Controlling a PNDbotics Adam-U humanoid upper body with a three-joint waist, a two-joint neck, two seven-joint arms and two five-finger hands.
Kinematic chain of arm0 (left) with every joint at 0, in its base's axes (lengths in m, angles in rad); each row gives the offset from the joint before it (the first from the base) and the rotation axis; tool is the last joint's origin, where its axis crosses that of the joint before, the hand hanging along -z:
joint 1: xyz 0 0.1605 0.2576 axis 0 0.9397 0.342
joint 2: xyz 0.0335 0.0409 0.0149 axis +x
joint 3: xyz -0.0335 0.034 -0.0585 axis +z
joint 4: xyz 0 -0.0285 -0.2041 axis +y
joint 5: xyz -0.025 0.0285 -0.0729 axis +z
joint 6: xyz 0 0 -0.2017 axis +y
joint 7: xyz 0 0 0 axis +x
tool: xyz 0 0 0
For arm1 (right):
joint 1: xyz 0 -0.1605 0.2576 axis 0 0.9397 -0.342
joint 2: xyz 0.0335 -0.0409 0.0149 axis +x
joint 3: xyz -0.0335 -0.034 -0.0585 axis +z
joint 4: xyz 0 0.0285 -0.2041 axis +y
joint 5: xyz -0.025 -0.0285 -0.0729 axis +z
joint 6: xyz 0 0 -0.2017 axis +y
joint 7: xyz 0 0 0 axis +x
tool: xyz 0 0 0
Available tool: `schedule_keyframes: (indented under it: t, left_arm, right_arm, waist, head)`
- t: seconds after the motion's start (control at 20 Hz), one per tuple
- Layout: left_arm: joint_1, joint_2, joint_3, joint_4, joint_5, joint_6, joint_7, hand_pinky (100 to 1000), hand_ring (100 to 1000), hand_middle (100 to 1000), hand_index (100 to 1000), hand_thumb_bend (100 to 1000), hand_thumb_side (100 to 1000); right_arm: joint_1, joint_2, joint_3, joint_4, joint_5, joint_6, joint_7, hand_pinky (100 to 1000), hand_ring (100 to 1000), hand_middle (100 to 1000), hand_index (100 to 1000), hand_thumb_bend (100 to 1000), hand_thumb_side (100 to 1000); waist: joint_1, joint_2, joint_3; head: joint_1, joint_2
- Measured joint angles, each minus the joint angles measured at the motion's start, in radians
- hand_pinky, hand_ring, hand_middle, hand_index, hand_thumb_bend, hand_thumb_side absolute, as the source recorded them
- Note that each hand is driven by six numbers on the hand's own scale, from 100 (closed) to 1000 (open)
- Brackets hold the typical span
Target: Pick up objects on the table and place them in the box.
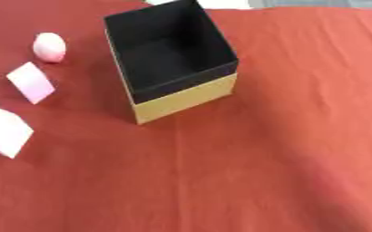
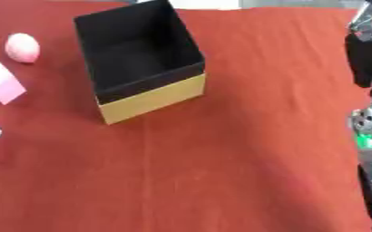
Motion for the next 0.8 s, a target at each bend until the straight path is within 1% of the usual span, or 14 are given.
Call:
schedule_keyframes:
  t: [0.1, 0.15, 0.2, 0.25, 0.3, 0.35, 0.4, 0.45, 0.8]
  left_arm:
    - [0.0, 0.008, -0.009, 0.0, -0.018, -0.001, -0.001, 811, 850, 897, 1000, 273, 726]
    - [-0.001, 0.01, -0.012, 0.001, -0.024, -0.002, -0.001, 815, 854, 900, 1000, 298, 753]
    - [-0.002, 0.012, -0.016, 0.001, -0.028, -0.002, 0.0, 818, 856, 901, 1000, 317, 759]
    - [-0.004, 0.016, -0.021, 0.002, -0.032, -0.003, 0.0, 823, 861, 909, 1000, 372, 716]
    - [-0.009, 0.018, -0.026, 0.003, -0.036, -0.003, 0.0, 822, 864, 916, 1000, 394, 679]
    - [-0.012, 0.018, -0.031, 0.003, -0.041, -0.003, 0.0, 780, 873, 929, 1000, 397, 683]
    - [-0.015, 0.019, -0.037, 0.003, -0.045, -0.003, 0.0, 765, 871, 932, 1000, 397, 693]
    - [-0.019, 0.021, -0.042, 0.003, -0.047, -0.002, 0.0, 756, 870, 936, 1000, 416, 710]
    - [-0.051, 0.025, -0.068, 0.006, -0.055, 0.006, -0.008, 809, 881, 936, 1000, 451, 759]
  right_arm:
    - [0.0, 0.0, 0.0, 0.0, 0.0, 0.0, 0.0, 812, 755, 781, 883, 100, 703]
    - [0.0, 0.0, 0.0, 0.0, 0.0, 0.0, 0.0, 812, 754, 781, 883, 100, 703]
    - [0.0, 0.0, 0.0, 0.0, 0.0, 0.0, 0.0, 812, 754, 780, 883, 100, 703]
    - [0.0, 0.0, 0.0, 0.0, 0.0, 0.0, 0.0, 812, 754, 780, 883, 100, 702]
    - [0.0, 0.0, 0.0, 0.0, 0.0, -0.001, 0.0, 812, 754, 780, 883, 100, 702]
    - [0.0, 0.0, 0.001, 0.0, 0.0, -0.002, 0.0, 812, 754, 780, 883, 100, 703]
    - [0.0, 0.0, 0.001, 0.0, 0.0, -0.003, 0.0, 812, 754, 780, 883, 100, 703]
    - [0.0, 0.0, 0.001, 0.0, 0.0, -0.004, 0.0, 812, 754, 780, 883, 100, 703]
    - [0.0, 0.0, 0.006, 0.0, -0.003, -0.008, 0.001, 812, 753, 779, 883, 100, 696]
  waist:
    - [0.0, 0.0, 0.001]
    - [0.0, 0.0, 0.002]
    - [0.0, 0.0, 0.003]
    - [0.001, 0.0, 0.004]
    - [0.002, 0.0, 0.005]
    - [0.002, -0.001, 0.005]
    - [0.003, -0.001, 0.005]
    - [0.003, -0.002, 0.005]
    - [0.005, -0.003, 0.005]
  head:
    - [-0.001, 0.0]
    - [-0.001, 0.0]
    - [-0.002, 0.0]
    - [-0.002, 0.0]
    - [-0.002, 0.0]
    - [-0.002, 0.0]
    - [-0.001, 0.0]
    - [0.001, 0.0]
    - [0.038, 0.0]
